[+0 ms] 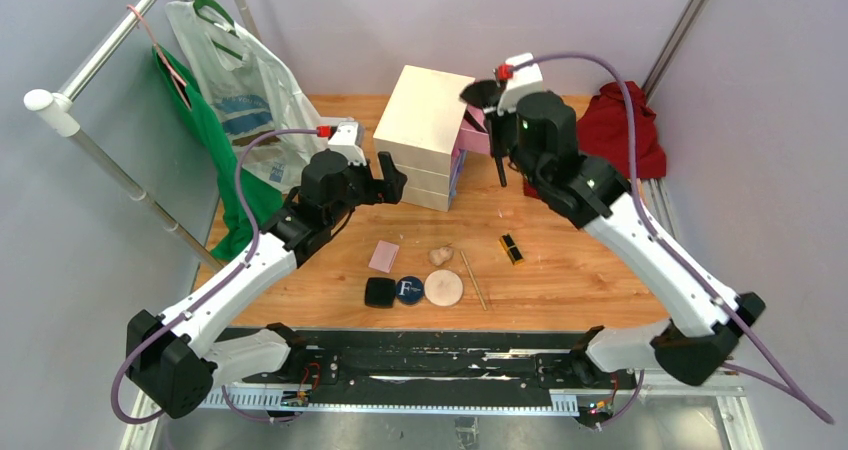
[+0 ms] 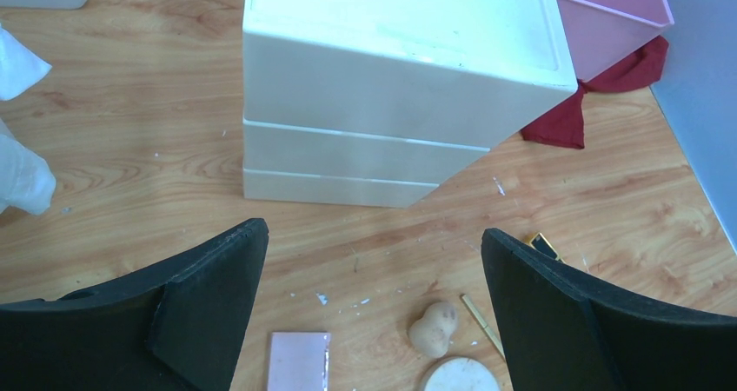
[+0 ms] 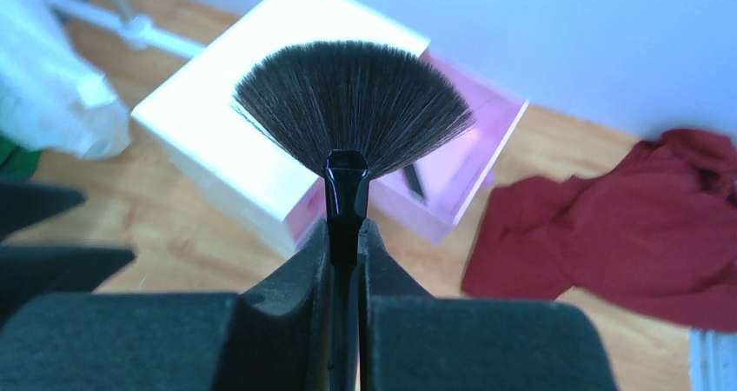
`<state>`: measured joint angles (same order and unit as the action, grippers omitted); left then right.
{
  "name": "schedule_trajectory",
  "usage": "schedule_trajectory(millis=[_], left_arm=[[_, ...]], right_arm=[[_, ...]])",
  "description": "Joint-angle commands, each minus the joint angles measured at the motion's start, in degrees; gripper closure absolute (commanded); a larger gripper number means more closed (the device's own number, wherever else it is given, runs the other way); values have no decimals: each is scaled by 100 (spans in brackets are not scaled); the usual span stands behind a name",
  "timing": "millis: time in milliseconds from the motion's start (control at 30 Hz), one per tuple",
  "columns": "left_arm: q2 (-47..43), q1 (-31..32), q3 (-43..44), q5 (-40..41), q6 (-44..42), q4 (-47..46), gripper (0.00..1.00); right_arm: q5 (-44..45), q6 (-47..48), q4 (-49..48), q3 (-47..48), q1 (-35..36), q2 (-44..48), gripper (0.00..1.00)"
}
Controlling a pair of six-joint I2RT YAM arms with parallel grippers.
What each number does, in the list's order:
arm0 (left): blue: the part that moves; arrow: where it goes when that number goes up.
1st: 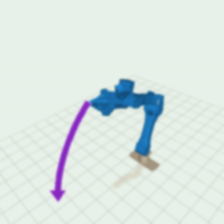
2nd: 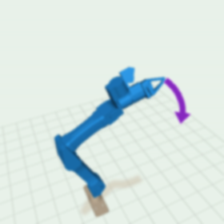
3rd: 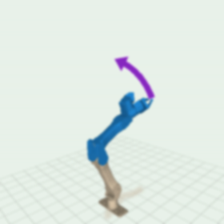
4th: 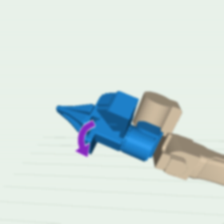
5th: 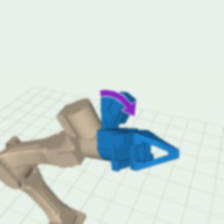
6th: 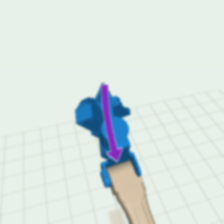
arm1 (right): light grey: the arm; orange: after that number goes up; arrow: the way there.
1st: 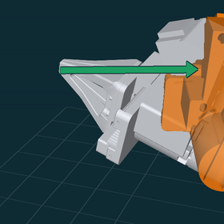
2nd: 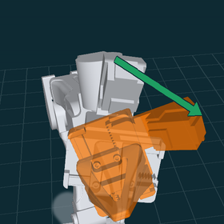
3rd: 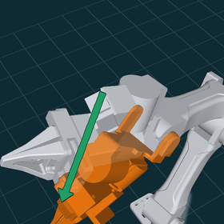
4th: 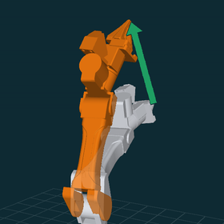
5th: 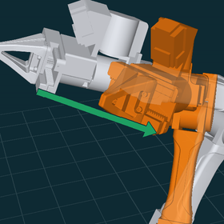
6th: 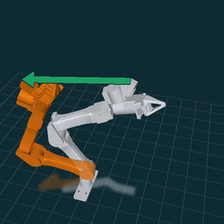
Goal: Organize the makeup
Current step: Place the makeup brush in the drawer.
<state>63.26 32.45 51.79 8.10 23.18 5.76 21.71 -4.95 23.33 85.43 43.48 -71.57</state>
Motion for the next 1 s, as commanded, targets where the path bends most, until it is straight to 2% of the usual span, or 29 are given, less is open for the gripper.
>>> schedule_trajectory(millis=[0, 167, 333, 633, 967], left_arm=[[-122, 42, -37, -27, 28, -92, 2], [-64, 42, -31, -58, 29, -137, 2], [3, 42, -37, -74, 21, -214, 2], [225, 42, -11, -116, 30, -302, 2], [326, 42, -11, -106, 20, -334, 2]], right_arm=[[293, 847, -158, 1077, -433, -975, 99], [-380, 976, -207, 2167, -1170, -2169, 99], [-890, 1036, -359, 2811, -1711, -3012, 99], [-1468, 958, -713, 3153, -2193, -3760, 99], [-1695, 866, -721, 3095, -2279, -4028, 99]])
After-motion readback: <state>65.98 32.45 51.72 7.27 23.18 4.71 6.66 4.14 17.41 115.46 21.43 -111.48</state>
